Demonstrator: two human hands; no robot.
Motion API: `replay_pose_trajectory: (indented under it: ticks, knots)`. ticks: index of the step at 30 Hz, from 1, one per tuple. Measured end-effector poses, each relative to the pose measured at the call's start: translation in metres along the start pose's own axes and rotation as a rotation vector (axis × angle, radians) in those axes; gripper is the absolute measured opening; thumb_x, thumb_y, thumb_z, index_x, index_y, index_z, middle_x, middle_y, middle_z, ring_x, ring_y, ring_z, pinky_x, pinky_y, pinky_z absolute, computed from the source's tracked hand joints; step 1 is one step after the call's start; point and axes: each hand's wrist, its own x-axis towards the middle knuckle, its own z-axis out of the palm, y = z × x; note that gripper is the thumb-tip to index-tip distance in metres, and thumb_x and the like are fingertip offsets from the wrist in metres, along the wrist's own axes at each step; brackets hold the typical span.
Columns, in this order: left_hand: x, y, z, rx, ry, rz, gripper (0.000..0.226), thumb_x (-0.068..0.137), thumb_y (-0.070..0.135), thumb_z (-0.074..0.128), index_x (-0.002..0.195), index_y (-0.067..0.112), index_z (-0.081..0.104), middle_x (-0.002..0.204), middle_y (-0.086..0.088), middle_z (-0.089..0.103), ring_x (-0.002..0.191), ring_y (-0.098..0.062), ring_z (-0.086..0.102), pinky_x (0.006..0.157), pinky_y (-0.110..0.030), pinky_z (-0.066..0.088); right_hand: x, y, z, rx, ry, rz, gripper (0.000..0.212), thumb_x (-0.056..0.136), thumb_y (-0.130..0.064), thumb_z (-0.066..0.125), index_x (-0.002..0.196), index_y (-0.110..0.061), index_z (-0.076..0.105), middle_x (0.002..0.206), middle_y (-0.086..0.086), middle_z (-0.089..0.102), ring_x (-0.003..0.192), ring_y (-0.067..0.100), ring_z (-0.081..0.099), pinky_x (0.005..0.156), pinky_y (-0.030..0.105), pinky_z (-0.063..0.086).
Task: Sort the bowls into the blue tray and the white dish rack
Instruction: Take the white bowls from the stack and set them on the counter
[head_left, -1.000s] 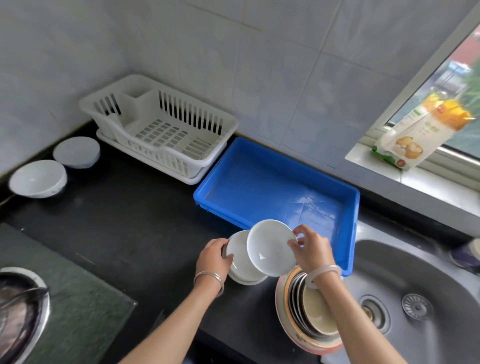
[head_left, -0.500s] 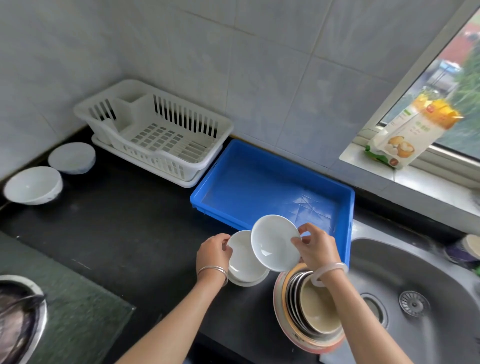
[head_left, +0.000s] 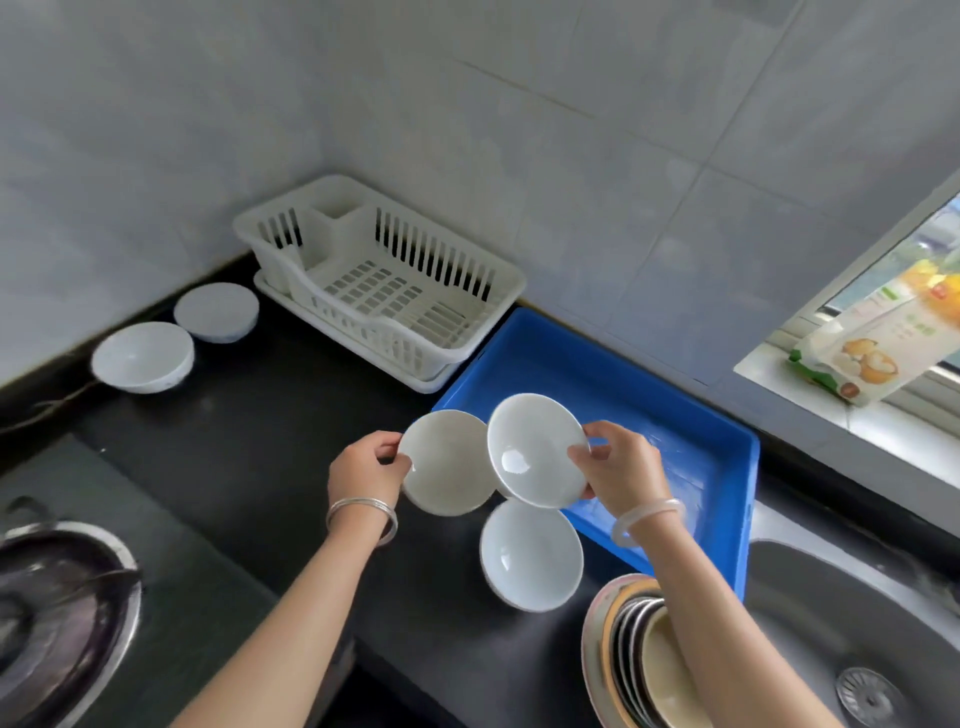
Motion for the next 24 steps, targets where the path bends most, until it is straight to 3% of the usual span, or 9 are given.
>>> replay_pose_trajectory:
  ticks: [7,12,14,19,24]
  knots:
    - [0.044,-0.045,-0.075,-0.159,0.212,-0.155,0.028,0.079,0.001,0.058,0.102,0.013,0.068,0.093,-0.004,0.069,0.071,-0.017,0.063,0.061,-0.027,0.054,0.034,-0.047,0.088,0.008,-0.206,0.025,0.013,0.084,-0.013,0.056,0.094,-0.021,0.059,0.078,-0.002,0.064,0.049,0.012,0.066,0.041,0.019,0.051]
    - [0.072,-0.073,-0.121,-0.216,0.361,-0.255,0.026,0.075,-0.002,0.055,0.089,0.015,0.069,0.084,-0.005,0.068,0.061,-0.017,0.062,0.070,-0.039,0.059,0.057,-0.083,0.165,-0.026,-0.306,0.004,0.018,0.084,-0.012,0.053,0.100,-0.021,0.056,0.081,-0.003,0.059,0.052,0.012,0.064,0.057,0.037,0.061]
    - [0.085,-0.083,-0.136,-0.225,0.409,-0.291,0.026,0.076,-0.001,0.055,0.091,0.014,0.069,0.085,-0.005,0.067,0.060,-0.013,0.059,0.069,-0.036,0.057,0.066,-0.096,0.195,-0.039,-0.335,0.013,0.019,0.086,-0.012,0.052,0.104,-0.018,0.054,0.078,-0.004,0.056,0.052,0.014,0.063,0.062,0.041,0.060]
    - [0.117,-0.103,-0.165,-0.287,0.467,-0.343,0.028,0.078,-0.002,0.054,0.097,0.011,0.069,0.086,-0.004,0.065,0.070,-0.024,0.059,0.039,-0.014,0.050,0.086,-0.121,0.255,-0.008,-0.355,0.079,0.015,0.089,-0.012,0.051,0.100,-0.021,0.045,0.074,-0.004,0.051,0.048,0.012,0.061,0.064,0.042,0.060]
    - [0.142,-0.114,-0.179,-0.437,0.512,-0.426,0.029,0.080,-0.006,0.054,0.104,0.004,0.066,0.095,-0.008,0.064,0.078,-0.028,0.059,0.053,-0.024,0.056,0.099,-0.138,0.298,0.019,-0.348,0.149,0.016,0.088,-0.008,0.051,0.096,-0.021,0.045,0.073,-0.004,0.046,0.050,0.015,0.059,0.063,0.044,0.060]
